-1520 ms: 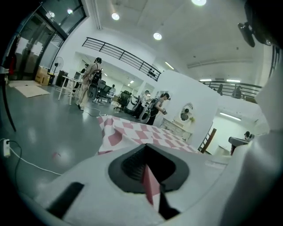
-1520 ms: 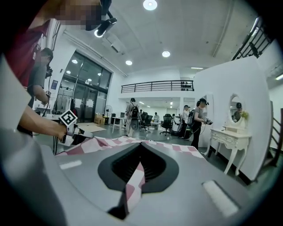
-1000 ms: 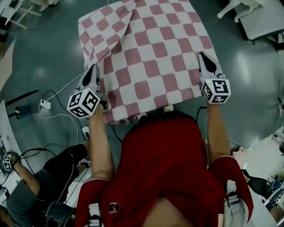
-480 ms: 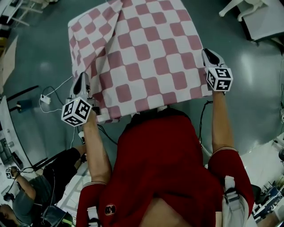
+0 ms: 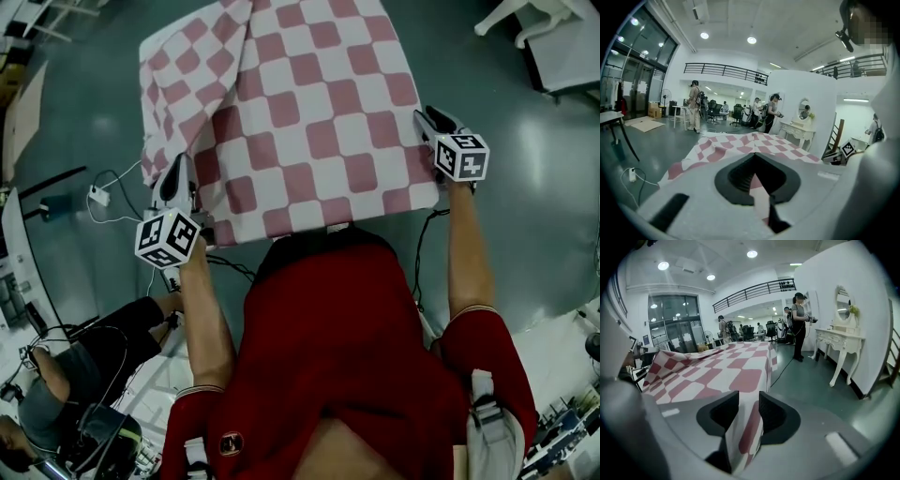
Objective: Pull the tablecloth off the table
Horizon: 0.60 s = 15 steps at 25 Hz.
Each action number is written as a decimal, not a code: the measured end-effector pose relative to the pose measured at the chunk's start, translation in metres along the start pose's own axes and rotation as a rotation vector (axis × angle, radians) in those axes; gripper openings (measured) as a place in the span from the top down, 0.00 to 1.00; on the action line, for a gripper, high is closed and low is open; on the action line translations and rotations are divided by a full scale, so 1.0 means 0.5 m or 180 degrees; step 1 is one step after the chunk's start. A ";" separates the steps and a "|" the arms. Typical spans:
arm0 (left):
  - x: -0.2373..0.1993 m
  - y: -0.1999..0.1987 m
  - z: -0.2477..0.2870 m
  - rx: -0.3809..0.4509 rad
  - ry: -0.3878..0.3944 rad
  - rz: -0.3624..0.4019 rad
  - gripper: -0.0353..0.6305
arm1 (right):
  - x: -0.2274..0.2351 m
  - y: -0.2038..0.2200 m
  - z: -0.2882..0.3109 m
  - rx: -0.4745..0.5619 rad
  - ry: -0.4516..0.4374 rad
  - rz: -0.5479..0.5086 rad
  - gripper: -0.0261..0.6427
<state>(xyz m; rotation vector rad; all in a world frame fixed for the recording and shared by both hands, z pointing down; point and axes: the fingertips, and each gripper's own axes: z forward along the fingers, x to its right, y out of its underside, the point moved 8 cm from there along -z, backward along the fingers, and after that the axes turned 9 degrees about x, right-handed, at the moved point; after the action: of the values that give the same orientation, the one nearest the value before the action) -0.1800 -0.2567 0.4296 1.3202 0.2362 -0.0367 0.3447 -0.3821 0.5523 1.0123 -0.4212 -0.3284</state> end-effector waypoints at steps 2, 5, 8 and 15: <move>0.008 0.001 -0.003 -0.0010 -0.0003 0.0038 0.94 | 0.005 0.006 0.011 -0.0066 -0.0110 0.0045 0.74; 0.019 0.006 -0.006 -0.0038 0.0017 0.0084 0.94 | 0.013 0.013 0.019 -0.0118 -0.0237 0.0170 0.74; 0.023 0.016 -0.010 -0.0075 0.0023 0.0096 0.94 | 0.017 0.024 0.020 -0.0118 -0.0319 0.0387 0.75; 0.019 0.021 -0.014 -0.0087 0.0004 0.0069 0.94 | -0.010 0.005 0.012 -0.0114 0.0146 0.0148 0.91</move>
<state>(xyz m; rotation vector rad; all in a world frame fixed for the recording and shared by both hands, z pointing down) -0.1701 -0.2461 0.4364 1.2956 0.2225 -0.0142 0.3379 -0.3830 0.5563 0.9719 -0.3955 -0.2695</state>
